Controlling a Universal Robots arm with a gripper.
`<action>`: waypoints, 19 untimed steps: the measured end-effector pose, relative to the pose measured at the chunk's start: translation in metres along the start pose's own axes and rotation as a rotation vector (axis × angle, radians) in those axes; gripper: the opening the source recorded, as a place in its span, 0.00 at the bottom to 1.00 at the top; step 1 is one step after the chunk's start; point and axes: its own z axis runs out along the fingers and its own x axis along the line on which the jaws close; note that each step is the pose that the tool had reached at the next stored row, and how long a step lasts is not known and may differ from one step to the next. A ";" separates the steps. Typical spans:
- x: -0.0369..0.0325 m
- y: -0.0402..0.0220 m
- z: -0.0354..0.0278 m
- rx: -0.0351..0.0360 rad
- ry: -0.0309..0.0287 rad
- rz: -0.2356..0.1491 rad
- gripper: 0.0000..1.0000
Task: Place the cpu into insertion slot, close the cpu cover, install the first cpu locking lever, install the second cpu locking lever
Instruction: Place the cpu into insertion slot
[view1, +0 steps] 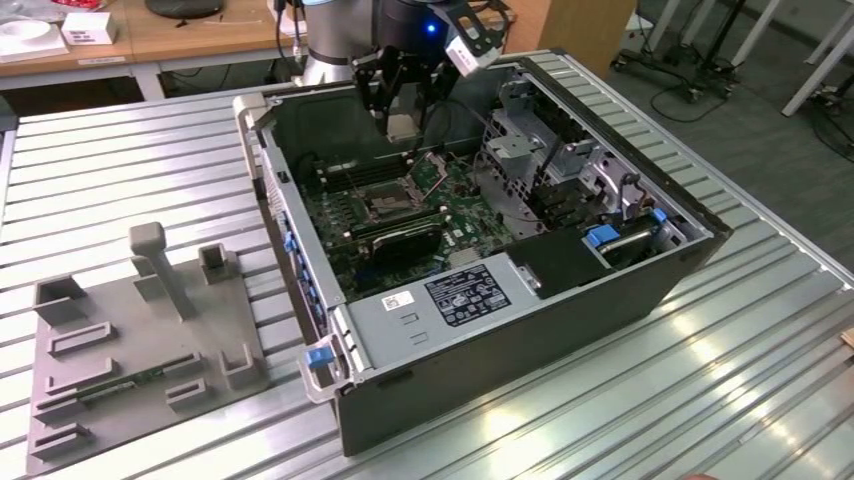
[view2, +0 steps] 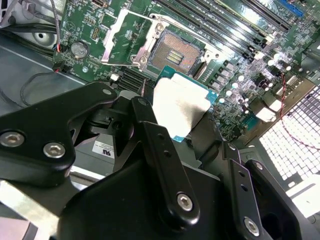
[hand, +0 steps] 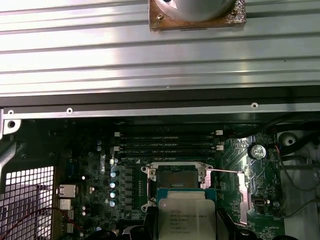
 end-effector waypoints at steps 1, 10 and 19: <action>0.0000 0.0000 0.0000 0.0001 0.0001 0.000 0.54; 0.0000 -0.0002 0.0018 0.0000 0.0000 0.000 0.54; 0.0007 -0.0003 0.0031 -0.0001 -0.0001 0.000 0.54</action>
